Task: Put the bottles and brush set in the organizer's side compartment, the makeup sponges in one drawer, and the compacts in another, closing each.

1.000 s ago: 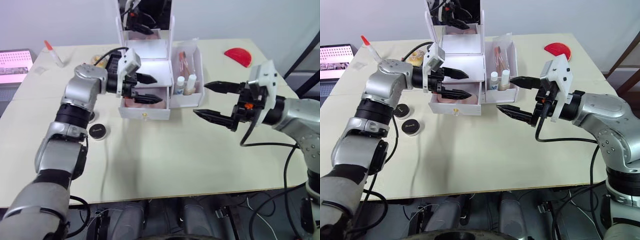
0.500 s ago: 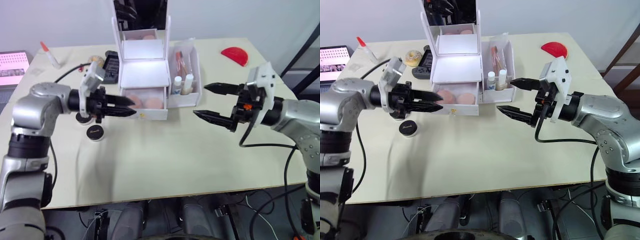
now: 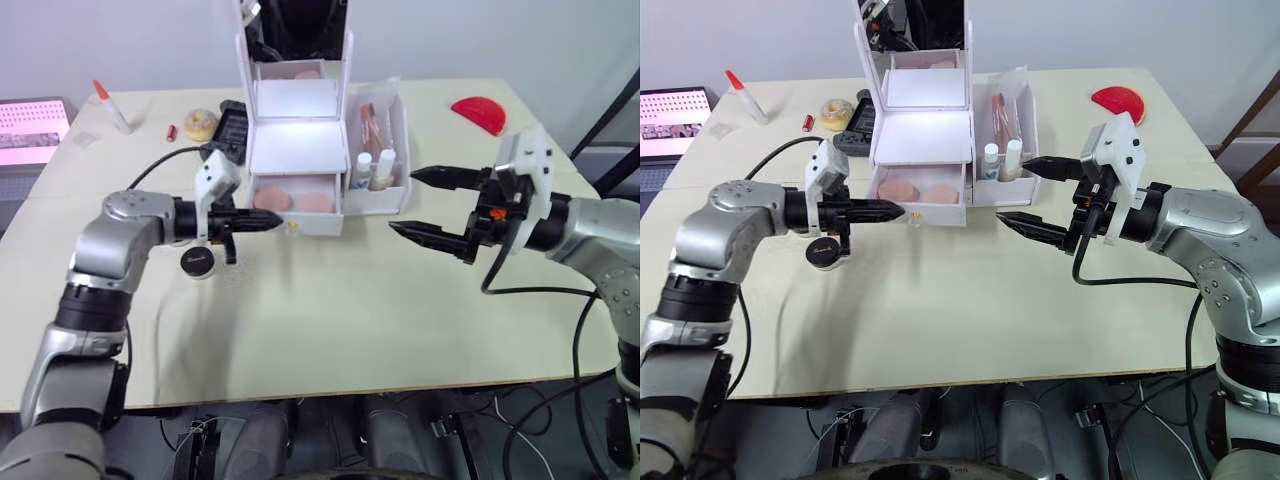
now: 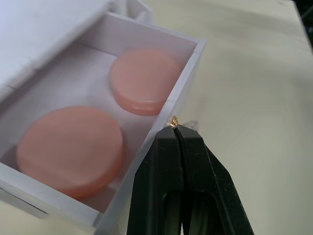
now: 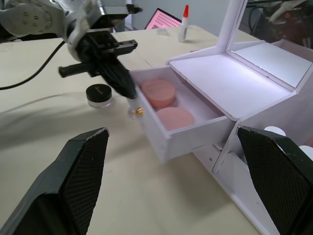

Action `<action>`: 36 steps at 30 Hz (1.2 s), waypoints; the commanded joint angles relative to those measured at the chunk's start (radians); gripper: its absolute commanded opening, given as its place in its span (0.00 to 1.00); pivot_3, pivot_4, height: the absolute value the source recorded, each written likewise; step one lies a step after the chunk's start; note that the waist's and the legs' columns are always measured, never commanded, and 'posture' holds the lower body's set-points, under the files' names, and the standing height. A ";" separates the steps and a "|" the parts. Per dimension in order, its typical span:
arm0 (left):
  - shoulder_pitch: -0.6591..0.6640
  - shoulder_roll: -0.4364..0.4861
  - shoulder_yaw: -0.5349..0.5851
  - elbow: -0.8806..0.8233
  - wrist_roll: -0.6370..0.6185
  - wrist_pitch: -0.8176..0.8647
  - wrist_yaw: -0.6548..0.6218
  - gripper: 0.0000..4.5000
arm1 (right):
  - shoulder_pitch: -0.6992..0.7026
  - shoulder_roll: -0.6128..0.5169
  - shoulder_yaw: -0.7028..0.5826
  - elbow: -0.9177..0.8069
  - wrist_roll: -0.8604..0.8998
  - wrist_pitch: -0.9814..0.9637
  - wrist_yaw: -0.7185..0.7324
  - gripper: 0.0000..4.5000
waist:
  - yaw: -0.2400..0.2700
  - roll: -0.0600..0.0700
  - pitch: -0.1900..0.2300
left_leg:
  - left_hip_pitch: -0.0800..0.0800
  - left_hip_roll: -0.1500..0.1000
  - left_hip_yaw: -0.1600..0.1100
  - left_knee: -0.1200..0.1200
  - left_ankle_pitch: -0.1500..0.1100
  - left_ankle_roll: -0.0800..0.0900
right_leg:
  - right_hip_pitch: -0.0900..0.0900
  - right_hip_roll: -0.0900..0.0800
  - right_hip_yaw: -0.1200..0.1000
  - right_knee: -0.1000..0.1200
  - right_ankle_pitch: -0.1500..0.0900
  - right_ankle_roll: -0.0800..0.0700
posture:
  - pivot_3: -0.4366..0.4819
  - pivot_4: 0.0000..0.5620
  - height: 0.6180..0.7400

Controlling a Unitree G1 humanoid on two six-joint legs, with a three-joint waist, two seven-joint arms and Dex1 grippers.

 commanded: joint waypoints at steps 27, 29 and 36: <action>-0.251 -0.230 0.005 0.469 0.169 -0.275 0.256 0.01 | 0.011 -0.014 -0.052 -0.071 0.037 0.018 -0.038 1.00 | 0.003 0.000 0.000 | 0.000 -0.001 -0.001 0.005 0.000 0.000 | 0.003 0.000 -0.001 0.001 0.001 0.002 | 0.48 0.27 0.98; -0.258 -0.240 0.007 0.485 0.164 -0.280 0.261 0.01 | 0.016 -0.017 -0.054 -0.072 0.038 0.018 -0.038 1.00 | 0.004 0.000 0.000 | 0.000 -0.001 -0.001 0.005 0.000 0.000 | 0.003 0.000 -0.001 0.001 0.001 0.002 | 0.48 0.27 0.98; -0.258 -0.243 0.015 0.483 0.145 -0.271 0.241 0.01 | 0.024 -0.022 -0.059 -0.074 0.045 0.019 -0.040 1.00 | 0.006 0.000 0.000 | 0.000 -0.001 -0.001 0.006 0.000 0.000 | 0.004 0.000 -0.001 0.001 0.002 0.003 | 0.48 0.27 0.98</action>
